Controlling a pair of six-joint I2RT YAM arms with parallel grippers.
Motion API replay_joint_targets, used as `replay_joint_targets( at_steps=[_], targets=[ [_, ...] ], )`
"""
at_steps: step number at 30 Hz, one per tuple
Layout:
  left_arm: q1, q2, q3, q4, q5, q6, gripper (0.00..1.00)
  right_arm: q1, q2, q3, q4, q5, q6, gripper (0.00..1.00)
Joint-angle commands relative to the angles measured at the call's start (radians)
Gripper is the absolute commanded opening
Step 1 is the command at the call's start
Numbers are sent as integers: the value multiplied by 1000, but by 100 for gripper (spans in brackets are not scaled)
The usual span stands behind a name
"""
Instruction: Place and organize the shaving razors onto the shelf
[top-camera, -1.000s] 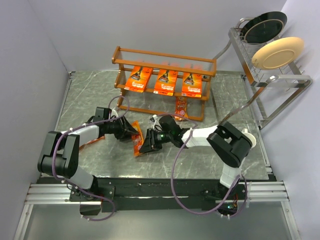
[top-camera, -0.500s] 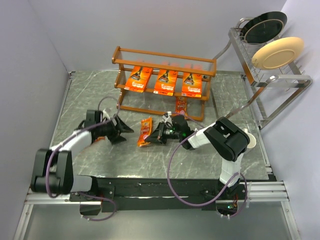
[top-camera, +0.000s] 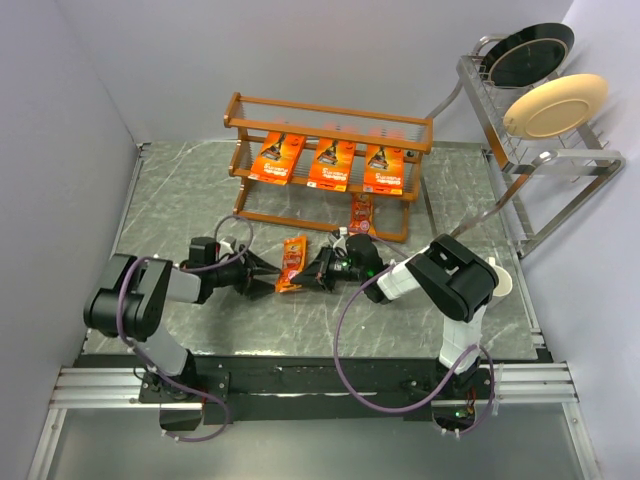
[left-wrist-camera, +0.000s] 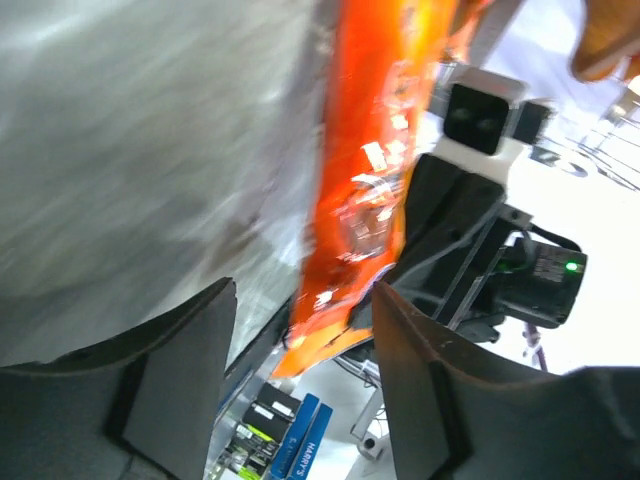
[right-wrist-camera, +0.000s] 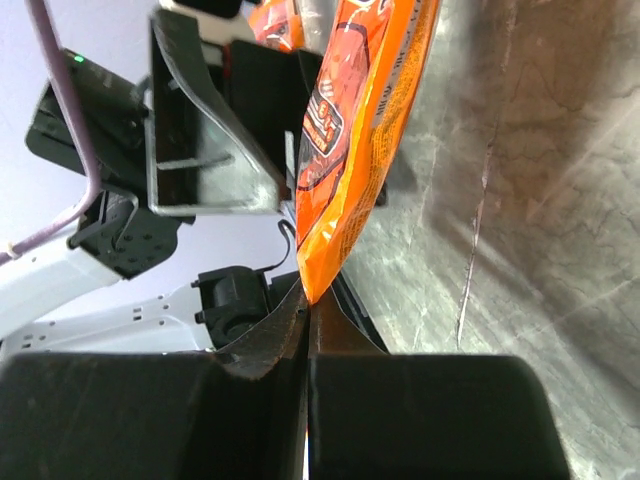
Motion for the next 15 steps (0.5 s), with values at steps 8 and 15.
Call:
replay_joint_targets(
  at_steps=[8,15],
  targets=[
    [-95,-12,33,167,35,-111,41,6,47,31,-38,20,3,0],
    [-97,33,59,207,6,-71,15,-18,-10,81,-211,-6,-141,36]
  ],
)
